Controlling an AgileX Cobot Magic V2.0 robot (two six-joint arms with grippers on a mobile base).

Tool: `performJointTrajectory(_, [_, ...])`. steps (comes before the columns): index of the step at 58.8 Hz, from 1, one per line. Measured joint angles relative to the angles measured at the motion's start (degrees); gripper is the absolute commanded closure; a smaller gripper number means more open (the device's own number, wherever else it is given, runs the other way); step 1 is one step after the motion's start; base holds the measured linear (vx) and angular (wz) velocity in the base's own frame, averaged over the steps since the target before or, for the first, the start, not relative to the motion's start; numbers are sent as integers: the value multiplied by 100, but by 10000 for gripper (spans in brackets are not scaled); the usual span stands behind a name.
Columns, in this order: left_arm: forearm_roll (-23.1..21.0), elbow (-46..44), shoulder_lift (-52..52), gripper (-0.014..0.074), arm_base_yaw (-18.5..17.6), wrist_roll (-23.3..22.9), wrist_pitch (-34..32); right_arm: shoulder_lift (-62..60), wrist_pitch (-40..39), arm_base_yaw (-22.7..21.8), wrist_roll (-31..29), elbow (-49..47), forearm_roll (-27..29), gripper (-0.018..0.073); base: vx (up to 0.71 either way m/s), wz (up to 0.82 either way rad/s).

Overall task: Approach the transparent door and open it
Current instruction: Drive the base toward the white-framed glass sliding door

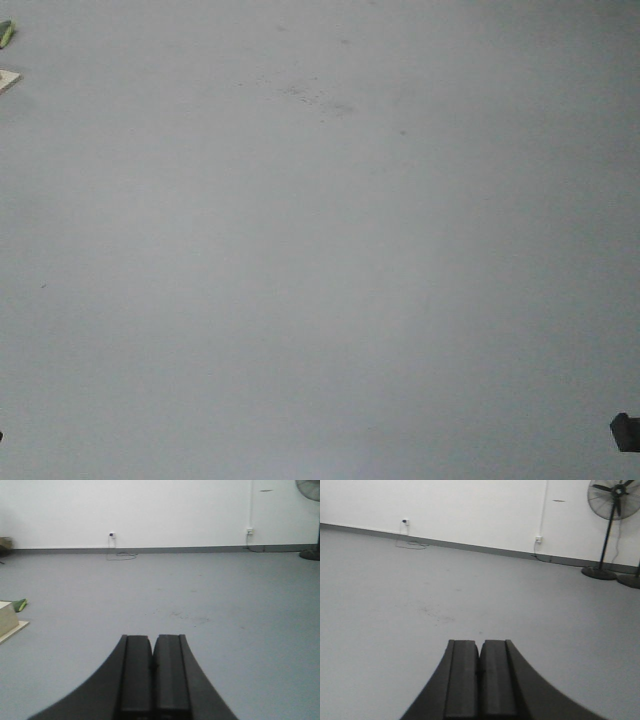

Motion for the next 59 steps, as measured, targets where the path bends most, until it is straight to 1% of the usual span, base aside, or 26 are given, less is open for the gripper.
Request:
performJointTrajectory(32, [0,0,0,602,0,0,0,0,-1,0,0,0,0,567,59,63])
performJointTrajectory(59, [0,0,0,602,0,0,0,0,-1,0,0,0,0,567,61,49])
